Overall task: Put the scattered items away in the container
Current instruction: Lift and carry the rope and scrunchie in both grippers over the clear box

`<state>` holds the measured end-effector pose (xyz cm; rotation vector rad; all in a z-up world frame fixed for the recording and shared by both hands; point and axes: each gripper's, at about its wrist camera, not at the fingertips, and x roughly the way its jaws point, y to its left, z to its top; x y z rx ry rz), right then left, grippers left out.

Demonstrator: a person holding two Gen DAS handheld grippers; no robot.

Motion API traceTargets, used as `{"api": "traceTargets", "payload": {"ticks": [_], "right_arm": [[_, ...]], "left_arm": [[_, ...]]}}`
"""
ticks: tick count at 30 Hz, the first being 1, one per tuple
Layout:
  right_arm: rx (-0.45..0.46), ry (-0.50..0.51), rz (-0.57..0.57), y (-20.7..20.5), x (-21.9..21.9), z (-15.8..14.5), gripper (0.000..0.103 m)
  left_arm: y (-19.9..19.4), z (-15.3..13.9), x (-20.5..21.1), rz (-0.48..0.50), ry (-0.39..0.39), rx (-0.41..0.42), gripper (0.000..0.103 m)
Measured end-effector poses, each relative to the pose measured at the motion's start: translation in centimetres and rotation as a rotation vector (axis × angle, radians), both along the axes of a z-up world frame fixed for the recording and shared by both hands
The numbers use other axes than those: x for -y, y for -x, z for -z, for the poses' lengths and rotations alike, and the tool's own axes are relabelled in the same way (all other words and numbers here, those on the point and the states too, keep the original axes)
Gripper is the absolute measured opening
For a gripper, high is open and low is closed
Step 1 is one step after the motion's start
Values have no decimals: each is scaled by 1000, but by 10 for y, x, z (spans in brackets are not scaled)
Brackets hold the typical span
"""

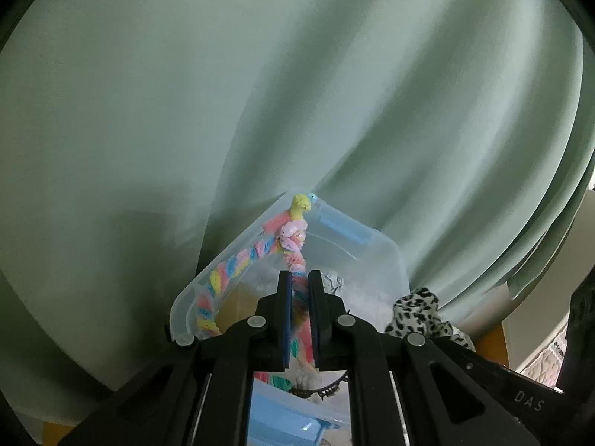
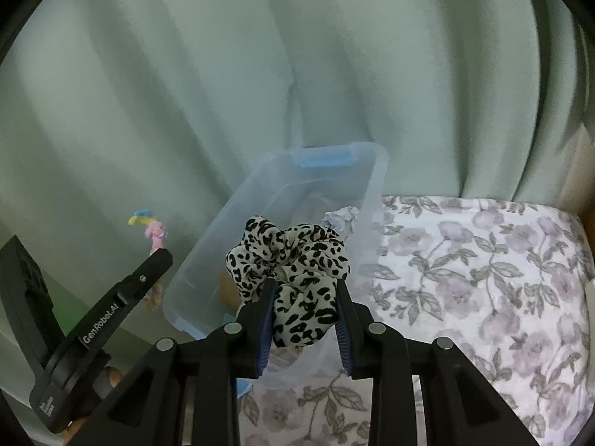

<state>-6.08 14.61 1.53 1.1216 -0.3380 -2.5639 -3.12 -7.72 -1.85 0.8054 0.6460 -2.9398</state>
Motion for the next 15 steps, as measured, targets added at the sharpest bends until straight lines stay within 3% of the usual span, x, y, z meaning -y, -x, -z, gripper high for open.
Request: {"api": "traceTargets", "payload": {"ticks": [15], "right_arm": [[46,-31,-58,22,18,22,32]], "left_arm": [[7,7,-5,51,19,28,8]]}}
